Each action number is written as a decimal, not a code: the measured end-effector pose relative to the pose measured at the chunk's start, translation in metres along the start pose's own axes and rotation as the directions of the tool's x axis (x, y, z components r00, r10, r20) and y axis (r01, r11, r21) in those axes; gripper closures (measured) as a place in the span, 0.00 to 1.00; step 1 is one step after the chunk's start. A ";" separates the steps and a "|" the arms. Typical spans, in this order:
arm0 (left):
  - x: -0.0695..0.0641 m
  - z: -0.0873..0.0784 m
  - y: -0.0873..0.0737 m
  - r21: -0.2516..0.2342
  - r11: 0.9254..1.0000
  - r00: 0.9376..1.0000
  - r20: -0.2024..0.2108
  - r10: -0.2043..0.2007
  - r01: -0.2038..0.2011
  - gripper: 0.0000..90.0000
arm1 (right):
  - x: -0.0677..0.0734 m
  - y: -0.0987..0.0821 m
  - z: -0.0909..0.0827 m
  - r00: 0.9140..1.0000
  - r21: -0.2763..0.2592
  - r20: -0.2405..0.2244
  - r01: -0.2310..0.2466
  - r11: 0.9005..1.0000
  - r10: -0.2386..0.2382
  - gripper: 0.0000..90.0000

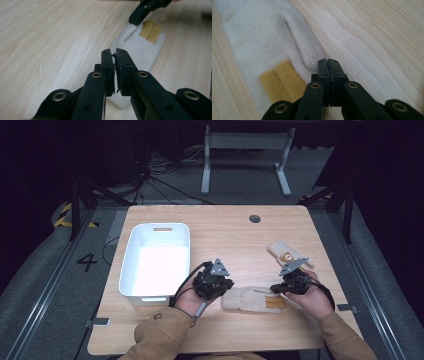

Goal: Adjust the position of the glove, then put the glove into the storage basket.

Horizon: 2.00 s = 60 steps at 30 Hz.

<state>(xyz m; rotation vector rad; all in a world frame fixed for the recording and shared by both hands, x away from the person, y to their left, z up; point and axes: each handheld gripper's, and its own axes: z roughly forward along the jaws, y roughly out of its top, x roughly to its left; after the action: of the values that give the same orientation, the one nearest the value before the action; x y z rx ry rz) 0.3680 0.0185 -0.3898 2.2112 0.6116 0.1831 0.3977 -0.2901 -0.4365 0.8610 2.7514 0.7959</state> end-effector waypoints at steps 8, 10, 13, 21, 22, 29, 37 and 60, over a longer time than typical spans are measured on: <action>0.000 -0.004 0.000 -0.045 0.999 1.000 -0.024 -0.003 0.002 0.94 | -0.002 0.001 -0.014 0.998 -0.125 0.061 -0.013 0.992 0.021 0.99; 0.001 -0.010 0.000 -0.083 0.997 0.999 -0.041 -0.011 0.007 0.94 | -0.006 0.001 -0.021 0.996 -0.186 0.082 -0.027 0.982 0.043 0.98; 0.003 -0.013 0.000 -0.096 0.995 0.999 -0.043 -0.014 0.010 0.93 | -0.008 0.000 -0.025 0.993 -0.224 0.093 -0.045 0.974 0.068 0.97; 0.002 -0.013 0.000 -0.102 0.995 0.999 -0.050 -0.012 0.007 0.92 | -0.018 -0.004 -0.035 0.984 -0.301 0.117 -0.094 0.949 0.134 0.86; 0.002 -0.013 0.000 -0.102 0.995 0.999 -0.050 -0.012 0.007 0.92 | -0.020 -0.005 -0.036 0.981 -0.315 0.124 -0.101 0.944 0.146 0.84; 0.002 -0.017 -0.005 -0.108 0.994 0.998 -0.066 -0.025 0.018 0.90 | -0.043 -0.013 -0.042 0.955 -0.370 0.157 -0.178 0.912 0.250 0.70; 0.002 -0.019 -0.013 -0.093 0.995 0.996 -0.076 -0.040 0.033 0.89 | -0.072 -0.028 -0.037 0.920 -0.397 0.191 -0.247 0.884 0.342 0.59; 0.006 -0.023 -0.022 -0.071 0.996 0.993 -0.093 -0.066 0.060 0.86 | -0.099 -0.040 -0.008 0.893 -0.271 0.217 -0.333 0.903 0.394 0.51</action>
<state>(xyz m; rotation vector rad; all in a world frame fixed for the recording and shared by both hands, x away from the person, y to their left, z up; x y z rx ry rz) 0.3574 0.0492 -0.3920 2.1240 0.7167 0.2743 0.4574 -0.3773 -0.4526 1.3493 2.2389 0.9507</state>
